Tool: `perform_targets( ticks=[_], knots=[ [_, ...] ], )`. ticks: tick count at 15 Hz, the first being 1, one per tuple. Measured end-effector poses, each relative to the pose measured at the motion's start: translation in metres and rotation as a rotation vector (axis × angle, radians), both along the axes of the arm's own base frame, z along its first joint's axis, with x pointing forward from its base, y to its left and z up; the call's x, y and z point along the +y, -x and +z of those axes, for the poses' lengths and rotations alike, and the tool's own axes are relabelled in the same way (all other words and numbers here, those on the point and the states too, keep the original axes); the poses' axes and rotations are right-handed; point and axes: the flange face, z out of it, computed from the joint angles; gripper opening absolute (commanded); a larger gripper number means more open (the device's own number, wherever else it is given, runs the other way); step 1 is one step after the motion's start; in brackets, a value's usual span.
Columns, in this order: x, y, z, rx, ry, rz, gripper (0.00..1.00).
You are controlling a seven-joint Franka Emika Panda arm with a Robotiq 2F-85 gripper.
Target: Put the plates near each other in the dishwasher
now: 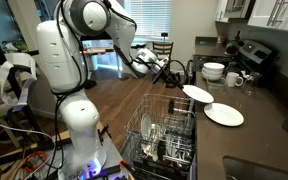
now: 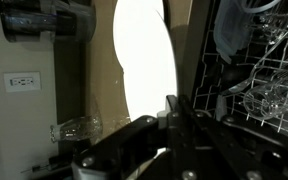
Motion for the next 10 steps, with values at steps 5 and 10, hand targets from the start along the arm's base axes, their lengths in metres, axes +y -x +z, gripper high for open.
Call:
perform_targets(
  ticks=[5, 10],
  knots=[
    [0.025, 0.015, -0.001, 0.013, -0.035, 0.014, 0.03],
    [0.042, 0.035, 0.006, 0.010, -0.056, 0.031, 0.05]
  ],
)
